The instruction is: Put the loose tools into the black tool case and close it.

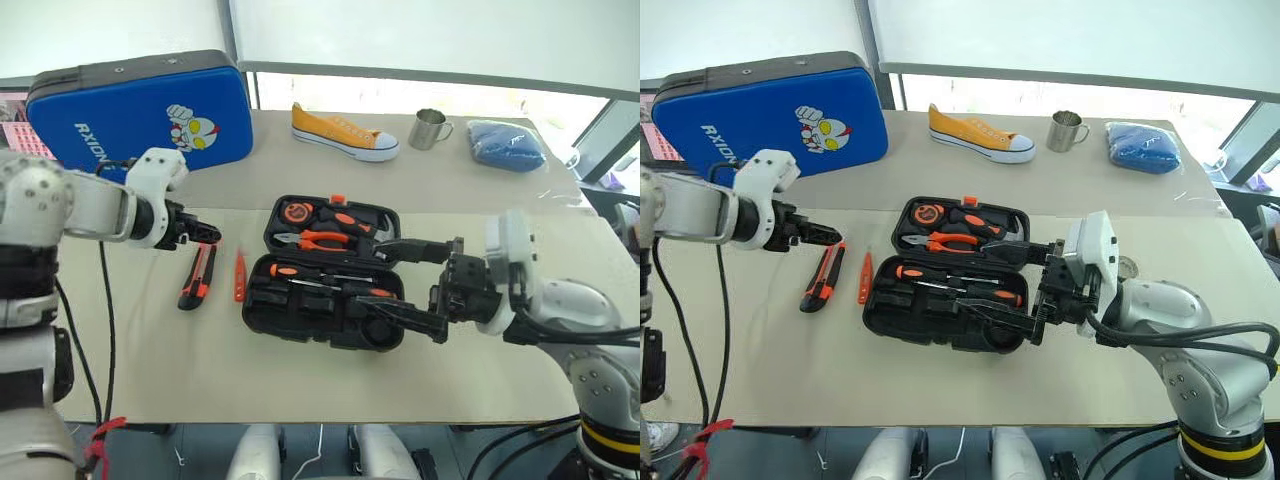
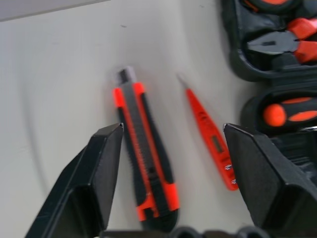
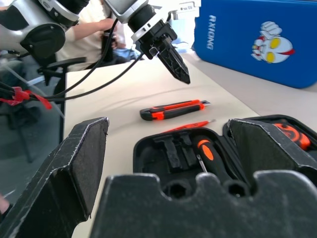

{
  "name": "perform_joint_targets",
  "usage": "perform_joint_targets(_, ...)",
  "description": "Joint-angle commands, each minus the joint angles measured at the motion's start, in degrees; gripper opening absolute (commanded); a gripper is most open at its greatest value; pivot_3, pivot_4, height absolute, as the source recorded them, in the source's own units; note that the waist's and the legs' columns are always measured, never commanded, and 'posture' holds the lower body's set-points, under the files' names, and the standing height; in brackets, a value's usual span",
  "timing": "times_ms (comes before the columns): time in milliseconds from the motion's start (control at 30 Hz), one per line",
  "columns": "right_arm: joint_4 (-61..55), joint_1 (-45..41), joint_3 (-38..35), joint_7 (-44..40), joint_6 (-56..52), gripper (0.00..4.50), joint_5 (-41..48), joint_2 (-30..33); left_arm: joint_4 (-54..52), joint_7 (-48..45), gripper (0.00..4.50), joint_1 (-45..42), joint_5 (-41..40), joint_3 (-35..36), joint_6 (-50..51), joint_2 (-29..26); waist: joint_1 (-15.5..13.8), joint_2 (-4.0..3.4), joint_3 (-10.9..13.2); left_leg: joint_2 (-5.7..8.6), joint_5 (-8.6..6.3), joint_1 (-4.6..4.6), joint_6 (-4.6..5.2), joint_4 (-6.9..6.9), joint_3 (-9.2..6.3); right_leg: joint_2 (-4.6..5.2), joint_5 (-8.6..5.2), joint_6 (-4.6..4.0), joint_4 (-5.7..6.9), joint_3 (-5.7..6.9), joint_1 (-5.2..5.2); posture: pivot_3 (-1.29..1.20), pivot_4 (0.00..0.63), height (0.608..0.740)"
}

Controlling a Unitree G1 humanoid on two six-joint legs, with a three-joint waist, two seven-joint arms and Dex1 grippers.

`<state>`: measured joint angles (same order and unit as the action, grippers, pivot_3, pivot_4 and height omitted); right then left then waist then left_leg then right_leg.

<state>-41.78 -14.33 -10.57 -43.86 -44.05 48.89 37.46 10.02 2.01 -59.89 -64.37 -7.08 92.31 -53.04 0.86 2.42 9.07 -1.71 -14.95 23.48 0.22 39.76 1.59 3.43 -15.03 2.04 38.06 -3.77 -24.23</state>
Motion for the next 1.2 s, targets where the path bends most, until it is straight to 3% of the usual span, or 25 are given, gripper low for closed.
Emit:
perform_joint_targets(33, -2.4, 0.2, -1.5, 2.2, 1.5, 4.5, 1.8, 0.3, 4.9, 6.6, 3.54, -4.3, -5.7, -4.4, 0.2, 2.6, 0.0, 0.0, 0.0, 0.01, 0.01, 0.0, 0.0, 0.0, -0.01, -0.01, 0.0, 0.0, 0.0, 0.0, 0.0, 0.0, 0.15, 0.74)
perform_joint_targets(200, -3.3, 0.9, -1.4, 4.1, 2.0, 4.5, 2.0, 0.4, 8.6, 13.3, 3.54, -4.2, -13.8, -10.5, 0.2, 3.1, 0.1, 0.0, 0.0, 0.01, 0.01, 0.02, -0.01, 0.0, 0.0, -0.01, 0.0, 0.0, 0.0, -0.03, -0.03, 0.0, 0.15, 0.74)
perform_joint_targets(333, -4.0, 2.0, -1.4, 5.1, 2.4, 4.5, 1.8, 0.4, 10.2, 17.9, 3.54, -3.6, -16.5, -11.6, 0.2, 4.0, 0.0, 0.0, 0.0, 0.01, 0.01, 0.05, -0.02, 0.01, -0.01, 0.01, 0.0, 0.0, 0.0, -0.02, -0.04, 0.0, 0.15, 0.74)
perform_joint_targets(633, -4.9, 2.6, -1.2, 7.6, 2.4, 4.5, 3.3, 0.3, 17.2, 25.0, 3.54, -3.4, -15.3, -8.5, 0.2, 12.0, -0.2, 0.02, 0.0, 0.06, 0.03, 0.09, -0.04, 0.08, 0.0, 0.02, 0.0, 0.01, -0.03, -0.02, -0.01, 0.0, 0.15, 0.74)
perform_joint_targets(1067, -5.2, 2.8, -0.7, 9.7, 2.6, 4.5, 4.4, 0.3, 20.8, 26.2, 3.54, -3.7, -10.4, -7.1, 0.2, 18.9, -1.4, 0.0, 0.0, 0.14, 0.06, 0.01, -0.06, 0.08, -0.02, 0.06, 0.0, 0.04, -0.05, -0.01, 0.11, 0.0, 0.15, 0.74)
perform_joint_targets(1200, -5.5, 3.1, -0.8, 10.3, 2.6, 4.5, 4.7, 0.5, 22.1, 25.0, 2.46, -4.7, -8.3, -7.0, 0.2, 20.3, -1.7, 0.0, 0.0, 0.23, 0.08, 0.01, -0.05, 0.09, -0.05, 0.09, 0.01, 0.08, -0.08, -0.02, 0.17, 0.0, 0.15, 0.74)
